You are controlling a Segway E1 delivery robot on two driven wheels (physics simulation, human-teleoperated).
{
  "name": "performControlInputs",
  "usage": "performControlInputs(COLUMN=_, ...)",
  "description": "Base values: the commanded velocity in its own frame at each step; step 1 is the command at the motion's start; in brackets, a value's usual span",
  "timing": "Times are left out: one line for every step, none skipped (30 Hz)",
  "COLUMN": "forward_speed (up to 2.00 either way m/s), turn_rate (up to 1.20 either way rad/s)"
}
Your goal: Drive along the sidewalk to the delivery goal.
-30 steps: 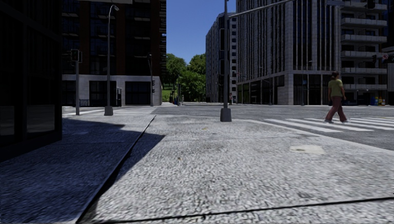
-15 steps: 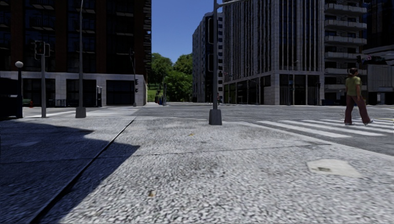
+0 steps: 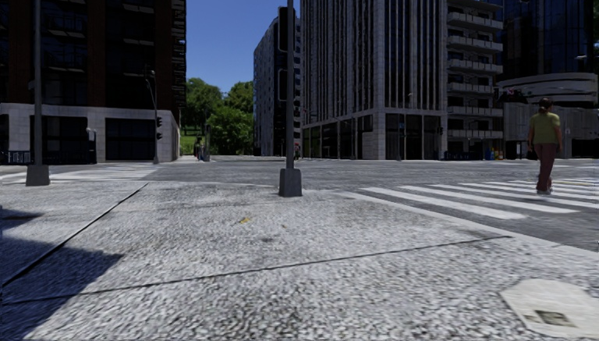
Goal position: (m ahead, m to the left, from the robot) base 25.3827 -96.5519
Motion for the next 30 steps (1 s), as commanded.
performControlInputs(forward_speed=2.00, turn_rate=-0.49)
performControlInputs(forward_speed=2.00, turn_rate=-0.49)
performControlInputs(forward_speed=2.00, turn_rate=-0.49)
performControlInputs(forward_speed=2.00, turn_rate=-0.49)
performControlInputs(forward_speed=2.00, turn_rate=-0.49)
performControlInputs(forward_speed=2.00, turn_rate=-0.49)
performControlInputs(forward_speed=2.00, turn_rate=-0.49)
performControlInputs(forward_speed=2.00, turn_rate=-0.49)
performControlInputs(forward_speed=2.00, turn_rate=-0.49)
performControlInputs(forward_speed=2.00, turn_rate=-0.49)
performControlInputs(forward_speed=2.00, turn_rate=-0.49)
performControlInputs(forward_speed=2.00, turn_rate=-0.49)
performControlInputs(forward_speed=2.00, turn_rate=-0.48)
performControlInputs(forward_speed=2.00, turn_rate=-0.24)
performControlInputs(forward_speed=2.00, turn_rate=-0.06)
performControlInputs(forward_speed=2.00, turn_rate=-0.06)
performControlInputs(forward_speed=2.00, turn_rate=0.00)
performControlInputs(forward_speed=2.00, turn_rate=0.00)
performControlInputs(forward_speed=2.00, turn_rate=0.00)
performControlInputs(forward_speed=2.00, turn_rate=0.00)
performControlInputs(forward_speed=2.00, turn_rate=0.00)
performControlInputs(forward_speed=2.00, turn_rate=0.00)
performControlInputs(forward_speed=2.00, turn_rate=0.00)
performControlInputs(forward_speed=2.00, turn_rate=0.00)
performControlInputs(forward_speed=2.00, turn_rate=0.00)
performControlInputs(forward_speed=2.00, turn_rate=0.00)
performControlInputs(forward_speed=2.00, turn_rate=0.00)
performControlInputs(forward_speed=2.00, turn_rate=0.00)
performControlInputs(forward_speed=2.00, turn_rate=-0.05)
performControlInputs(forward_speed=2.00, turn_rate=-0.25)
